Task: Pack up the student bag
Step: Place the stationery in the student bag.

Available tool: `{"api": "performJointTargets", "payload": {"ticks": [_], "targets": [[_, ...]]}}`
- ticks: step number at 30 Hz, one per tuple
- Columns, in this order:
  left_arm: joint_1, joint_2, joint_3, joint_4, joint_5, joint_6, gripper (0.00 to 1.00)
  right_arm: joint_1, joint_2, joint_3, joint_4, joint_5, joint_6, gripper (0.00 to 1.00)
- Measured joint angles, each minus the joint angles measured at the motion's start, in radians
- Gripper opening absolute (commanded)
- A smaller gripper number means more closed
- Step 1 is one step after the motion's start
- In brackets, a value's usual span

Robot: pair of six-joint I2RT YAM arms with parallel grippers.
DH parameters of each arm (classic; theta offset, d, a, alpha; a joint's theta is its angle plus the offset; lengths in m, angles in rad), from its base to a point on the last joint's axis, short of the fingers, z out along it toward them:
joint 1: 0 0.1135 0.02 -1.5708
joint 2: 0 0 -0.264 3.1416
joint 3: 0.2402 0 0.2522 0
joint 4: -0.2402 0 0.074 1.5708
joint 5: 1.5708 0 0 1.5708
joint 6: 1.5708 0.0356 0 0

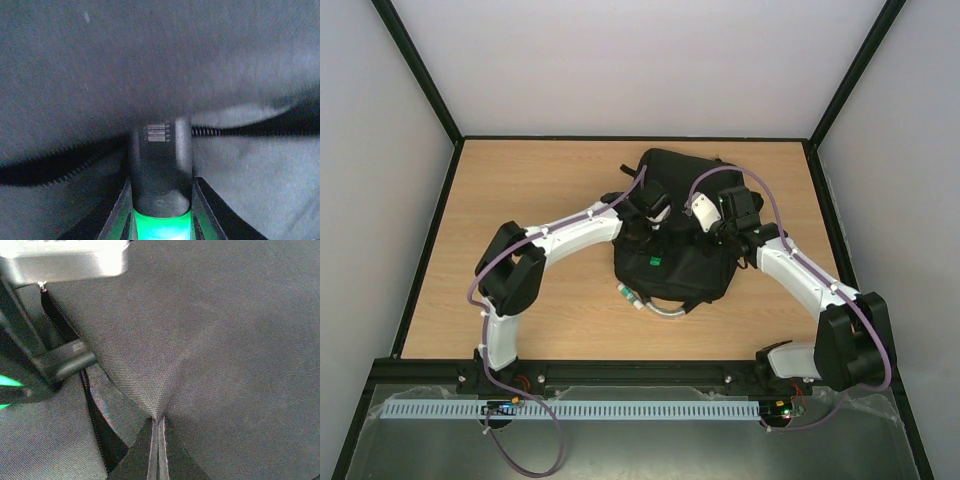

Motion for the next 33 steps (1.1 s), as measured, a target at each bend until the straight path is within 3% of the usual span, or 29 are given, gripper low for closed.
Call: {"api": "performJointTargets", "payload": {"ticks": [14,27,33], "targets": [[0.021,0.026,0.057,0.045,-0.076,-0.04,0.53,0.0,0.0,-0.002,0.0,-0.011,-0.001,0.01],[-0.037,-0.246,-0.152,0.018,-0.121,-0.049,0.55,0.0,0.001,-0.002,-0.001,-0.017,-0.005,0.01],[-0.061,-0.268,-0.225,0.027,-0.122,-0.056,0.51,0.0,0.003,-0.002,-0.002,-0.018,-0.005,0.01]]}}
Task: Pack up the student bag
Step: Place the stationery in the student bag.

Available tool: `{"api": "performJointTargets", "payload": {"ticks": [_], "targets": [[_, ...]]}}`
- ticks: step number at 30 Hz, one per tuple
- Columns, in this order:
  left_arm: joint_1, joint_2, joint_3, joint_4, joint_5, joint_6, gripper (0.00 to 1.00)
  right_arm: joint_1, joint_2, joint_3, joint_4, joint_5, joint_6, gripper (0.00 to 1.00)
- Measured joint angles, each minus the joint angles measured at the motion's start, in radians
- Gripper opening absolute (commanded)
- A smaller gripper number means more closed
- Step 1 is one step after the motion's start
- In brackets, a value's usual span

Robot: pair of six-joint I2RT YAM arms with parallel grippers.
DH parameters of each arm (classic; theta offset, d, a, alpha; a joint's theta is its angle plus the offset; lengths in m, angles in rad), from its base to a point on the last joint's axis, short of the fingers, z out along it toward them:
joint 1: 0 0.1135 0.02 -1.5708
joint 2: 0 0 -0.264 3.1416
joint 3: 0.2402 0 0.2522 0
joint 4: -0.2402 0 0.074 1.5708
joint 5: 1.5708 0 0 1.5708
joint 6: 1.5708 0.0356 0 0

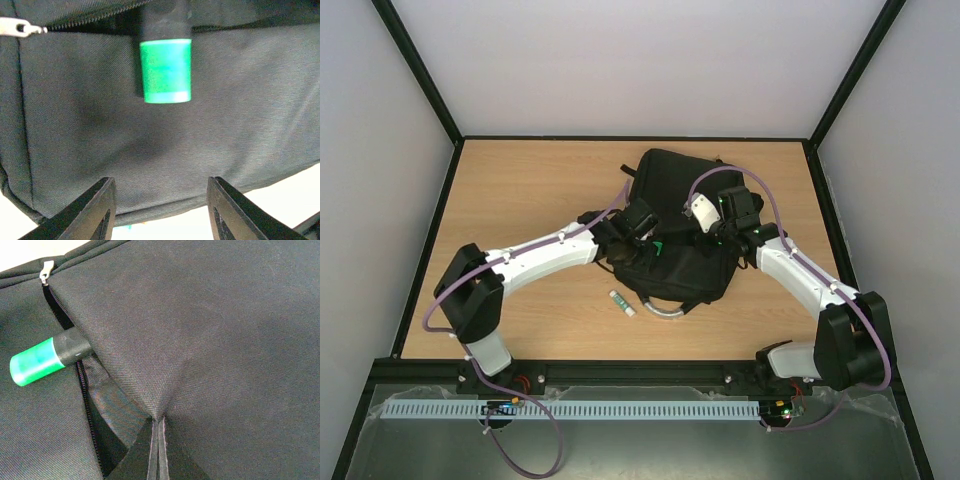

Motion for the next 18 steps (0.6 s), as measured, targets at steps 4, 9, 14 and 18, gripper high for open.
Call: {"api": "performJointTargets", "payload": {"ticks": [4,9,14,18], "targets": [[0.0,0.022,-0.028,0.025,-0.009,-0.003,0.42,0.0,0.0,0.0,0.0,0.0,0.0,0.01],[0.001,0.068,-0.03,0.074,-0.024,0.002,0.33,0.0,0.0,0.0,0.0,0.0,0.0,0.01],[0.008,0.114,-0.012,0.102,-0.042,0.02,0.19,0.0,0.002,0.0,0.0,-0.001,-0.001,0.01],[0.022,0.167,0.044,0.124,-0.064,0.033,0.13,0.0,0.005,0.0,-0.001,-0.001,-0.003,0.01]]}}
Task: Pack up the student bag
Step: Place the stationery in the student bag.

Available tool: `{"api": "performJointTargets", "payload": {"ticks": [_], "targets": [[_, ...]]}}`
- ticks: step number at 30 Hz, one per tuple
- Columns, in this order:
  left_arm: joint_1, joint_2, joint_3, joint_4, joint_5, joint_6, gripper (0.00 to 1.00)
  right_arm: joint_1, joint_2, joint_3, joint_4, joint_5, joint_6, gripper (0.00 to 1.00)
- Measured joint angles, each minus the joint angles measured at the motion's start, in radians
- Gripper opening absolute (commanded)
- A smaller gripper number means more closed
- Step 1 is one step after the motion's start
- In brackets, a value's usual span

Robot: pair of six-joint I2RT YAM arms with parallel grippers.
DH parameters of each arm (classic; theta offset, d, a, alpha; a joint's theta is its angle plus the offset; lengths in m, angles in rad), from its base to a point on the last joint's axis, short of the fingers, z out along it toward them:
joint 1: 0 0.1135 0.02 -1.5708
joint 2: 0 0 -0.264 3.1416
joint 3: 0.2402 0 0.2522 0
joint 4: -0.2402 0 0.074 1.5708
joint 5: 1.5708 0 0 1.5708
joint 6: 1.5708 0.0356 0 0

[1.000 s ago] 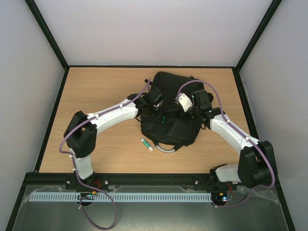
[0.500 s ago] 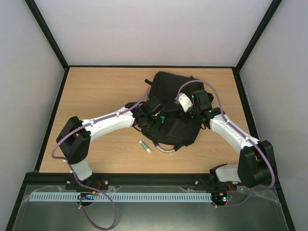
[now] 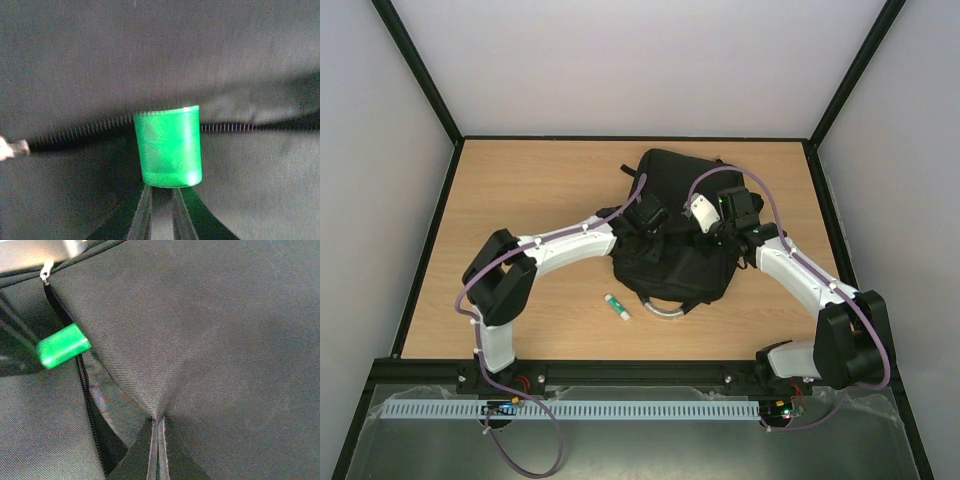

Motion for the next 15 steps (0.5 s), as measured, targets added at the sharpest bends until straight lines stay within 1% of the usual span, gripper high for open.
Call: {"api": "performJointTargets", "payload": {"ticks": [3,7,12,15], "targets": [[0.017,0.032,0.05,0.019,-0.026,0.007,0.11,0.0,0.001,0.0,0.0,0.0,-0.001,0.01],[0.04,0.059,0.1,0.062,-0.047,0.008,0.13,0.0,0.005,0.0,0.002,0.001,-0.002,0.01],[0.053,0.059,0.082,0.105,-0.025,-0.003,0.16,0.0,0.007,0.0,0.006,0.0,-0.004,0.01],[0.048,0.05,0.038,0.147,-0.02,-0.003,0.17,0.0,0.01,0.0,0.005,-0.002,-0.004,0.01]]}}
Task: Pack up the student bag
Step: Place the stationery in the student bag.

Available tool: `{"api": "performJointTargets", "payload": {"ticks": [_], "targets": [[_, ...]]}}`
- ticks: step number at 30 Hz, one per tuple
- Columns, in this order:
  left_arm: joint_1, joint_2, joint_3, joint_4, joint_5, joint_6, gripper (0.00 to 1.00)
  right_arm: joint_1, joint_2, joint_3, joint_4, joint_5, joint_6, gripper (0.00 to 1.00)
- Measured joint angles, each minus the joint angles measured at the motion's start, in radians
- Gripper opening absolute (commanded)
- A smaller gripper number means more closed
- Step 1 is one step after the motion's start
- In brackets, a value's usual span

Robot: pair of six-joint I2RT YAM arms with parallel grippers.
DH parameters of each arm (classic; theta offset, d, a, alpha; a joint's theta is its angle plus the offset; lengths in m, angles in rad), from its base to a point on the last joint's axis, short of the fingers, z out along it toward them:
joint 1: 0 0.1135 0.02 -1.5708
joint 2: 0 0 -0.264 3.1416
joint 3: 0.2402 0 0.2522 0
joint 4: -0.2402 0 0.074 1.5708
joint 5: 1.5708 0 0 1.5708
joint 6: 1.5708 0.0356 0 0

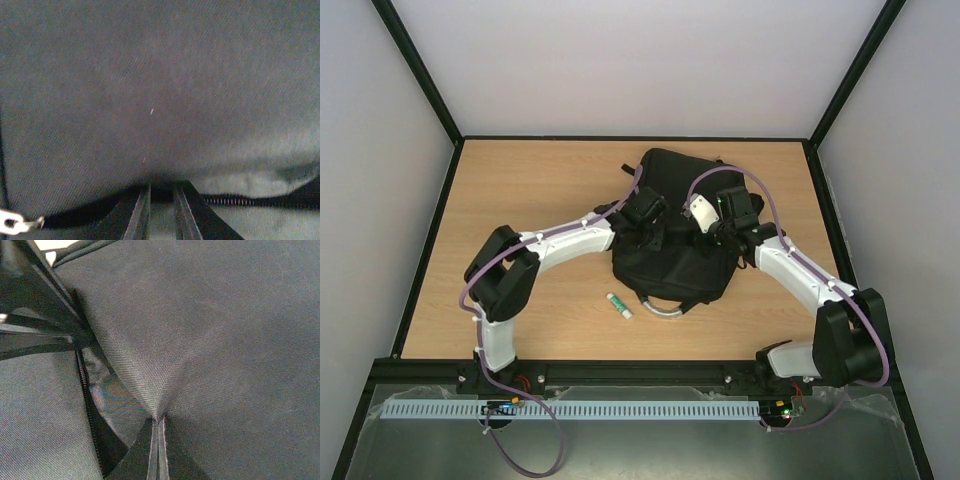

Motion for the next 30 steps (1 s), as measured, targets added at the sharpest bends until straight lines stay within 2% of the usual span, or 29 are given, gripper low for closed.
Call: {"api": "performJointTargets", "payload": {"ticks": [5,8,12,18,30], "targets": [[-0.022,-0.078,-0.077,0.013,-0.018,0.007,0.26,0.0,0.003,0.0,-0.004,-0.004,0.0,0.01],[-0.044,-0.168,-0.124,0.014,-0.041,0.013,0.28,0.0,0.003,0.0,-0.004,-0.004,-0.001,0.01],[-0.065,-0.238,-0.154,0.023,-0.069,0.013,0.16,0.0,0.003,0.0,-0.004,-0.005,-0.001,0.01],[-0.066,-0.177,-0.182,0.055,-0.088,0.027,0.02,0.0,0.003,0.0,-0.004,-0.005,-0.001,0.01],[-0.065,-0.067,-0.17,0.195,-0.192,0.043,0.02,0.0,0.003,0.0,-0.005,-0.005,-0.001,0.01]]}}
